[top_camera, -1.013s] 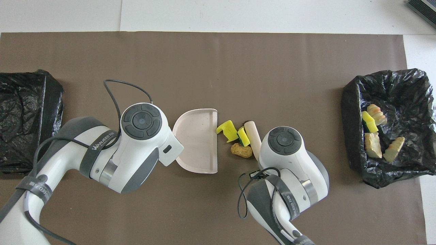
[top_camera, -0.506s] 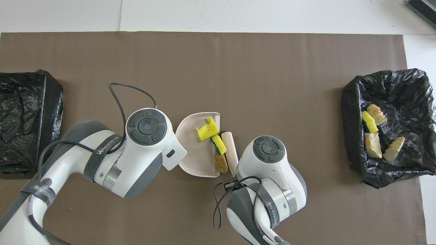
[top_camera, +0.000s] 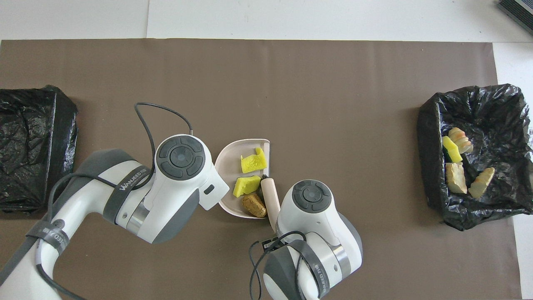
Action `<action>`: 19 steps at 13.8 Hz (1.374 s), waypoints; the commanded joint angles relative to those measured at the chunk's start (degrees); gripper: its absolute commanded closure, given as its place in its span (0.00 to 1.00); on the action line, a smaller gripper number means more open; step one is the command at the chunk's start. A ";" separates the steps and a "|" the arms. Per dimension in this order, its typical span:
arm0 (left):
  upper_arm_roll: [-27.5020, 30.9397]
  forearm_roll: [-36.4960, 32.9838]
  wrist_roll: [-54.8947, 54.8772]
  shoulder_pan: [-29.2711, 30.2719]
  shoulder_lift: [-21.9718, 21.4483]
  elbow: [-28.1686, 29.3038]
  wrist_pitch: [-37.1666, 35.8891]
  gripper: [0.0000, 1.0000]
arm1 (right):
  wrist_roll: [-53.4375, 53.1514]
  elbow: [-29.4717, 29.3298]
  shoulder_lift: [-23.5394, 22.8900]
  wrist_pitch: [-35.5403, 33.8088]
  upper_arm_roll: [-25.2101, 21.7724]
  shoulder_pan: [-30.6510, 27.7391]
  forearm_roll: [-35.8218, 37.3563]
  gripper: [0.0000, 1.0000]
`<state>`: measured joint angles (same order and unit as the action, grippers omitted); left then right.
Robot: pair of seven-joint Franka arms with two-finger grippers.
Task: Sweep and dump trash in bin
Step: 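Sweep the yellow sponges and potato into the dustpan with the right gripper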
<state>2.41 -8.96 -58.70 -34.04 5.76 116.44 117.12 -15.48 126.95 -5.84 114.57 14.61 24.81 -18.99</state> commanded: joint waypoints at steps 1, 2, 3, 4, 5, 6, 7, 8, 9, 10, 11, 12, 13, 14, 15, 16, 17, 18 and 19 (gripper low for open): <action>0.58 -0.88 0.51 -0.77 -1.98 2.21 1.18 1.00 | -7.00 -0.82 1.10 -5.64 0.33 1.64 2.36 1.00; 0.49 -0.88 0.78 -0.77 -1.98 2.12 1.35 1.00 | -7.63 -1.70 1.10 -8.90 0.33 1.56 4.65 1.00; 0.58 -0.88 0.78 -0.77 -2.06 2.21 1.01 1.00 | -7.72 -1.97 1.01 -10.58 0.33 1.30 5.45 1.00; 0.49 -0.88 0.78 -0.77 -2.15 2.30 0.74 1.00 | -7.73 -2.14 1.01 -11.12 0.24 1.29 5.55 1.00; 0.40 -0.79 0.78 -0.51 -2.15 2.47 0.74 1.00 | -7.73 -3.10 0.57 -12.26 0.16 1.21 5.72 1.00; 0.40 -0.79 0.78 -0.33 -2.24 2.65 0.74 1.00 | -7.73 -4.76 0.13 -14.27 0.15 1.12 6.51 1.00; 0.40 -0.79 0.78 -0.24 -2.42 3.17 1.00 1.00 | -7.73 -6.52 -0.65 -16.21 0.24 1.03 7.91 1.00; 0.40 -0.71 0.78 -0.15 -2.77 3.70 1.44 1.00 | -8.16 -7.67 -1.10 -17.01 0.24 0.94 8.27 1.00; 0.31 -0.53 0.78 0.72 -2.94 4.75 1.79 1.00 | -9.04 -8.03 -1.27 -16.58 0.33 0.94 8.18 1.00; 0.31 -0.27 0.78 1.08 -3.38 5.28 2.41 1.00 | -9.91 -9.16 -1.62 -16.66 0.33 1.03 8.18 1.00; 0.31 -0.26 0.78 1.17 -3.38 5.29 2.76 1.00 | -10.10 -9.70 -1.37 -17.19 0.24 1.03 8.27 1.00; 0.31 -0.26 0.52 1.25 -3.38 5.46 2.85 1.00 | -10.27 -9.70 -0.67 -18.15 0.07 0.94 8.53 1.00; 0.31 -0.26 0.17 2.13 -3.56 6.16 3.02 1.00 | -10.36 -9.70 0.64 -19.46 -0.11 0.94 9.75 1.00; 0.31 -0.26 -0.18 2.74 -3.73 6.69 3.29 1.00 | -10.36 -9.62 2.22 -20.43 -0.20 0.68 11.33 1.00; 0.31 -0.26 -0.36 2.84 -4.00 7.21 3.38 1.00 | -10.45 -9.61 3.37 -21.75 -0.20 -0.19 12.13 1.00; 0.31 -0.26 -0.36 3.53 -4.09 7.39 3.47 1.00 | -10.71 -9.61 4.51 -22.98 -0.20 -0.90 12.57 1.00; 0.31 -0.26 -0.45 4.24 -4.09 7.48 3.55 1.00 | -11.93 -9.61 5.39 -24.12 -0.20 -1.43 13.01 1.00; 0.31 -0.26 -0.63 4.77 -4.09 7.66 3.47 1.00 | -15.25 -8.92 6.10 -24.13 0.15 -1.52 13.02 1.00; 0.31 -0.26 -0.63 4.77 -4.09 7.66 3.47 1.00 | -19.03 -7.95 6.89 -23.18 0.33 -1.52 11.89 1.00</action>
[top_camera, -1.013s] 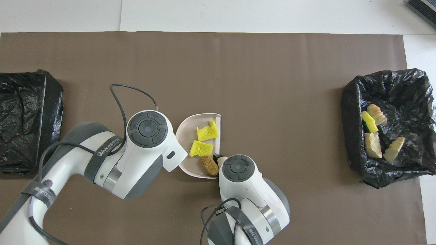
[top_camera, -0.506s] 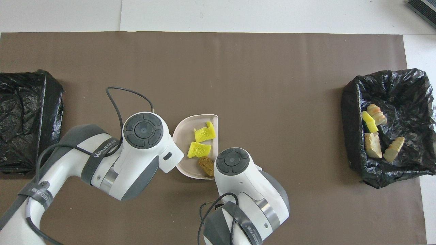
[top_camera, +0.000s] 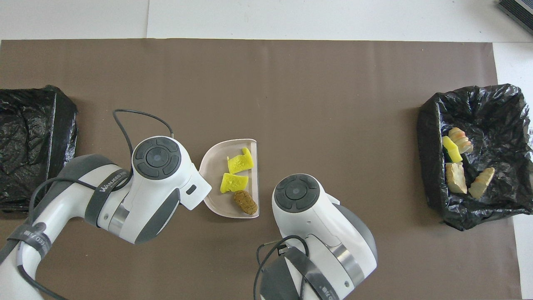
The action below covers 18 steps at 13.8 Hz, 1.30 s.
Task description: Sweep and dump trash in bin
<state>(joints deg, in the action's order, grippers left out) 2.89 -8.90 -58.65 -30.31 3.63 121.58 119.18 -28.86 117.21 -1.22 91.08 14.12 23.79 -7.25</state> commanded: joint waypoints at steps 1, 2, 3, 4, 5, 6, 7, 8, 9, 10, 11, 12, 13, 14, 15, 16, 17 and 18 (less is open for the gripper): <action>-0.17 -0.33 -0.59 0.79 -1.96 2.53 1.49 1.00 | -8.81 3.53 2.80 3.03 0.91 0.02 -1.52 1.00; -0.26 -0.33 -0.59 0.61 -1.96 2.53 1.84 1.00 | -9.98 6.51 4.72 6.97 0.91 0.37 -5.11 1.00; -0.17 -0.33 -0.42 0.61 -1.96 2.53 2.19 1.00 | -10.16 10.37 6.48 10.32 0.91 1.16 -7.93 1.00; -0.17 -0.33 -0.50 0.61 -1.96 2.53 2.20 1.00 | -9.82 13.36 7.02 12.96 0.91 2.04 -9.35 1.00; -0.26 -0.33 -0.50 0.61 -1.96 2.53 2.20 1.00 | -10.33 15.31 6.68 14.99 0.91 3.88 -9.45 1.00; -0.17 -0.24 -0.50 0.61 -1.96 2.53 2.28 1.00 | -10.69 16.20 6.06 16.66 0.91 5.98 -9.54 1.00; -0.17 -0.24 -0.50 0.61 -1.96 2.44 2.20 1.00 | -10.69 16.90 5.45 18.42 0.91 6.87 -9.54 1.00; -0.17 -0.24 -0.42 0.61 -1.96 2.44 2.28 1.00 | -10.43 17.43 5.35 19.22 0.91 6.88 -9.45 1.00; -0.26 -0.24 -0.42 0.52 -1.87 2.35 2.29 1.00 | -10.08 17.87 5.27 19.31 0.91 6.88 -9.54 1.00; -0.26 -0.24 -0.42 0.43 -1.78 2.09 2.29 1.00 | -9.99 18.14 5.18 19.75 0.91 6.97 -9.54 1.00; -0.26 -0.24 -0.42 0.52 -1.70 2.00 2.37 1.00 | -9.99 18.14 4.74 20.01 0.91 6.97 -9.54 1.00; -0.26 -0.15 -0.42 0.61 -1.70 1.91 2.37 1.00 | -10.16 18.23 4.48 21.15 0.91 7.06 -9.54 1.00; -0.26 -0.15 -0.50 0.69 -1.70 1.91 2.37 1.00 | -10.08 18.23 4.39 21.94 0.91 7.06 -9.45 1.00; -0.26 -0.06 -0.50 0.96 -1.61 1.91 2.37 1.00 | -10.08 18.23 4.21 21.95 0.91 7.49 -9.54 1.00; -0.26 0.11 -0.85 1.13 -1.61 1.82 2.37 1.00 | -9.90 18.23 4.21 21.95 0.91 7.50 -9.45 1.00; -0.26 0.81 -1.64 1.22 -1.52 1.82 2.37 1.00 | -9.90 18.23 4.04 22.04 0.91 7.58 -9.45 1.00; -0.17 1.34 -2.25 1.48 -1.52 1.82 2.29 1.00 | -9.99 18.23 3.51 22.30 0.91 7.67 -9.45 1.00; -0.17 1.34 -2.26 1.49 -1.52 1.82 2.29 1.00 | -9.99 18.23 2.99 22.65 0.91 7.93 -9.54 1.00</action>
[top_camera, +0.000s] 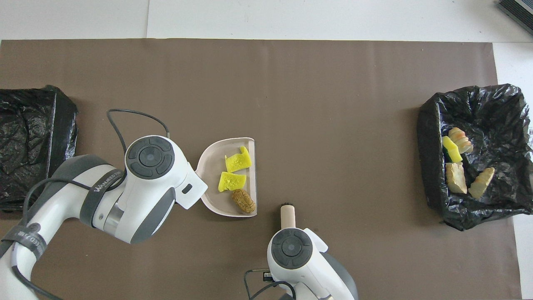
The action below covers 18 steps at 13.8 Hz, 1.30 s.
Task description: Sweep and dump trash in bin
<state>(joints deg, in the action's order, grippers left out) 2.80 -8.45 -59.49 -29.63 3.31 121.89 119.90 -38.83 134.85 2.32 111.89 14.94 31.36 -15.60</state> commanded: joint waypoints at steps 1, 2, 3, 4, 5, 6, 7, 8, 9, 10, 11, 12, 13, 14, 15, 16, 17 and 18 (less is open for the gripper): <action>-0.08 0.90 -1.41 0.81 -1.20 1.51 1.57 1.00 | 0.16 0.59 -0.65 2.36 0.09 0.46 -1.19 1.00; -0.08 0.90 -1.41 0.81 -1.20 1.51 1.57 1.00 | 0.34 0.59 -0.65 2.36 0.09 0.46 -1.19 1.00; -0.08 0.98 -1.68 1.33 -1.11 1.16 1.57 1.00 | 0.42 0.68 -0.74 2.36 0.09 0.37 -1.19 1.00; -0.08 1.07 -2.72 2.03 -0.94 0.55 1.39 1.00 | 0.34 0.68 -1.26 2.45 0.09 0.37 -1.19 1.00; -0.08 1.16 -4.30 3.51 -1.20 0.19 1.30 1.00 | 0.25 0.68 -2.05 2.71 0.09 0.37 -1.19 0.92; -0.17 1.16 -6.49 5.97 -1.55 -0.42 1.04 1.00 | 0.34 0.68 -2.32 3.59 0.09 0.37 -1.19 0.81; -0.17 1.77 -8.95 7.73 -1.99 -1.30 0.52 1.00 | 0.42 0.68 -2.41 3.68 0.09 0.37 -1.10 0.64; -0.08 2.99 -11.76 9.84 -3.30 -1.74 0.08 1.00 | 0.77 0.68 -2.41 3.68 0.09 0.37 -1.19 0.41; -0.08 4.48 -13.87 12.21 -4.61 -1.83 -0.36 1.00 | 1.65 0.68 -2.41 3.60 0.09 0.37 -1.19 0.19; -0.08 5.46 -16.33 15.02 -5.93 -2.27 -1.59 1.00 | 2.79 0.59 -2.41 3.25 0.09 0.37 -1.19 0.00; 0.01 5.55 -18.36 16.96 -6.82 -3.32 -3.86 1.00 | 3.49 0.51 -2.41 3.07 0.09 0.37 -1.10 0.00; 0.53 5.55 -20.03 18.54 -7.26 -4.63 -6.32 1.00 | 3.68 0.42 -2.41 2.98 0.09 0.37 -1.10 0.00; 0.54 5.64 -21.44 21.34 -7.61 -5.78 -8.61 1.00 | 3.68 0.24 -2.49 2.89 0.00 0.37 -1.10 0.00; 0.54 5.73 -22.67 23.72 -7.96 -6.83 -10.37 1.00 | 3.59 -0.19 -2.84 2.72 0.00 0.37 -0.76 0.00; 0.62 5.90 -23.73 25.83 -8.40 -7.54 -12.13 1.00 | 3.59 -0.37 -2.93 2.63 0.00 0.37 -0.23 0.00; 0.62 5.91 -24.43 28.55 -8.75 -8.24 -13.36 1.00 | 3.59 -0.81 -2.76 2.54 0.00 0.28 -0.14 0.00; 0.71 5.99 -24.96 31.01 -8.85 -9.21 -14.42 1.00 | 3.59 -1.42 -2.59 2.28 -0.09 0.28 -0.14 0.00; 0.80 6.69 -26.10 33.56 -8.93 -10.43 -15.56 1.00 | 3.68 -2.21 -2.15 1.93 -0.09 0.02 -0.14 0.00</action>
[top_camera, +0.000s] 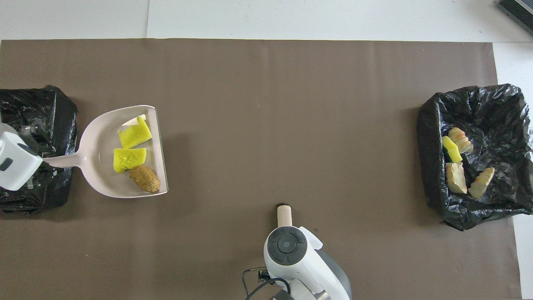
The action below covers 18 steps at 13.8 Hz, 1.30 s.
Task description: Sweep and dump trash in bin
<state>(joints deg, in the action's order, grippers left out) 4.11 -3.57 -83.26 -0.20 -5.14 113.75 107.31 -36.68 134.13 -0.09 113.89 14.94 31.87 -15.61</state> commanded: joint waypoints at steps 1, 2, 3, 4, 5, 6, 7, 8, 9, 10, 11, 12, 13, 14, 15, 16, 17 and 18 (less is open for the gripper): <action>-0.51 2.51 -4.35 6.50 -0.40 -3.34 -3.51 1.00 | 1.61 -2.72 0.44 -1.20 -0.44 -0.84 -0.12 0.00; -0.51 2.78 -6.98 8.70 -0.40 -3.79 -3.69 1.00 | 1.61 -3.95 1.05 -2.78 -0.53 -1.80 0.05 0.00; -0.51 2.87 -9.27 10.90 -0.40 -3.97 -3.69 1.00 | 2.05 -5.01 1.75 -3.93 -0.53 -3.55 0.14 0.00; -0.51 2.87 -10.77 12.84 -0.31 -4.06 -3.60 1.00 | 3.18 -6.06 2.45 -4.72 -0.53 -5.40 0.14 0.00; -0.51 2.87 -11.66 14.68 -0.31 -4.58 -3.60 1.00 | 4.33 -7.03 2.89 -5.60 -0.53 -6.90 0.14 0.00; -0.51 2.87 -13.06 16.53 -0.14 -4.93 -3.43 1.00 | 4.68 -8.08 2.99 -6.22 -0.61 -7.95 0.23 0.00; -0.33 2.87 -14.03 18.20 -0.14 -4.94 -2.99 1.00 | 4.78 -8.88 3.16 -6.40 -0.61 -8.83 0.84 0.00; 0.02 2.78 -14.21 19.70 -0.14 -5.20 -2.99 1.00 | 4.78 -9.84 3.51 -6.83 -0.61 -9.63 2.24 0.00; 0.11 2.78 -14.30 21.19 -0.14 -5.81 -2.99 1.00 | 4.78 -10.72 3.86 -7.62 -0.61 -10.33 3.47 0.00; 0.11 2.69 -14.39 23.73 -0.14 -5.90 -2.64 1.00 | 4.78 -11.69 4.47 -8.67 -0.61 -11.64 4.70 0.00; 0.11 2.08 -14.48 25.58 -0.14 -6.08 -2.20 1.00 | 4.78 -12.39 4.92 -9.47 -0.61 -12.79 6.45 0.00; 0.20 1.90 -15.26 26.91 -0.14 -6.17 -1.41 1.00 | 4.78 -13.10 5.53 -10.26 -0.70 -13.67 8.73 0.00; 0.46 1.12 -16.66 27.96 0.21 -6.69 -0.27 1.00 | 4.78 -13.89 6.14 -10.88 -0.62 -14.81 11.11 0.00; 0.64 -0.37 -17.72 28.41 0.39 -6.87 1.30 1.00 | 4.95 -14.68 6.85 -10.88 -0.61 -16.30 12.26 0.00; 0.99 -2.65 -17.73 28.59 0.48 -6.87 2.89 1.00 | 5.91 -16.17 7.29 -10.97 -0.70 -18.40 12.45 0.00; 0.99 -5.02 -17.64 28.68 0.74 -6.78 4.29 1.00 | 8.36 -17.66 7.38 -11.14 -0.70 -20.77 12.45 0.00; 1.08 -6.96 -17.55 28.68 0.74 -6.78 5.09 1.00 | 11.69 -19.15 7.38 -11.32 -0.70 -22.88 12.54 0.00; 1.08 -8.02 -17.73 28.76 0.74 -6.78 5.71 1.00 | 15.72 -20.47 7.38 -11.41 -0.70 -25.08 12.45 0.00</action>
<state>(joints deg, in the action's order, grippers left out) 5.50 -9.08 -100.21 28.14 -5.09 108.09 111.49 -26.94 116.54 7.22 103.91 13.74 10.93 -3.96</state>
